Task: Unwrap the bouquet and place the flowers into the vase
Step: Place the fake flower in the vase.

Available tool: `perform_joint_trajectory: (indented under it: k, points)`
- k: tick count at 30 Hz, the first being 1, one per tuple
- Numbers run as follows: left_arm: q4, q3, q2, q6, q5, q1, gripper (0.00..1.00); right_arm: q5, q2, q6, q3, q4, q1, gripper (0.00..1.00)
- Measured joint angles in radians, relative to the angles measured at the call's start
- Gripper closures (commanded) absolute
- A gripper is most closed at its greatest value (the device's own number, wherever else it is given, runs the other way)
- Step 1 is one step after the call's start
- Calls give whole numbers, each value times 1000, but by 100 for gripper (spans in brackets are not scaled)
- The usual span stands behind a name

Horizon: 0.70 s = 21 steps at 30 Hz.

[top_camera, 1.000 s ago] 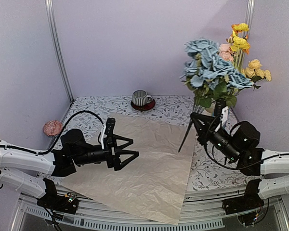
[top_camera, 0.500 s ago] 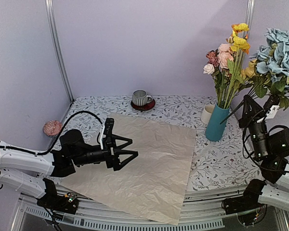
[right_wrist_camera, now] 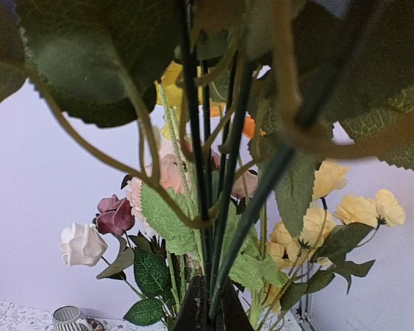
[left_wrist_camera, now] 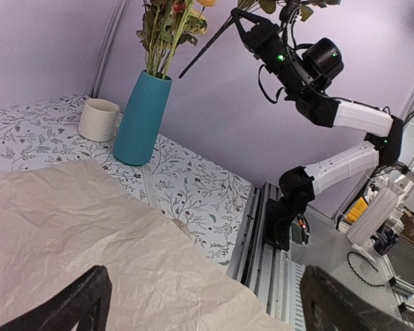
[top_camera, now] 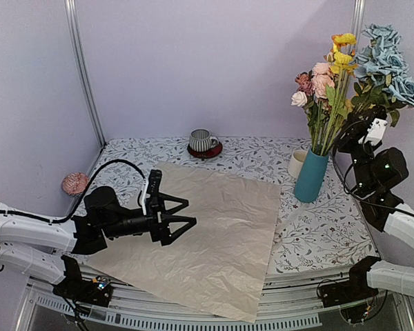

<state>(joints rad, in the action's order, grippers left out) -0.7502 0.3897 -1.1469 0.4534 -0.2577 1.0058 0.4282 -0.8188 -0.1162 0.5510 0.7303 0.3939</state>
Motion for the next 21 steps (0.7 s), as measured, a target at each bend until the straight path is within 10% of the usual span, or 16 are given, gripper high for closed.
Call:
perform_joint_trajectory:
  k: [21]
  points:
    - [17,-13,55,-35,27,0,3,-137,-251,56,57,130,-127,99]
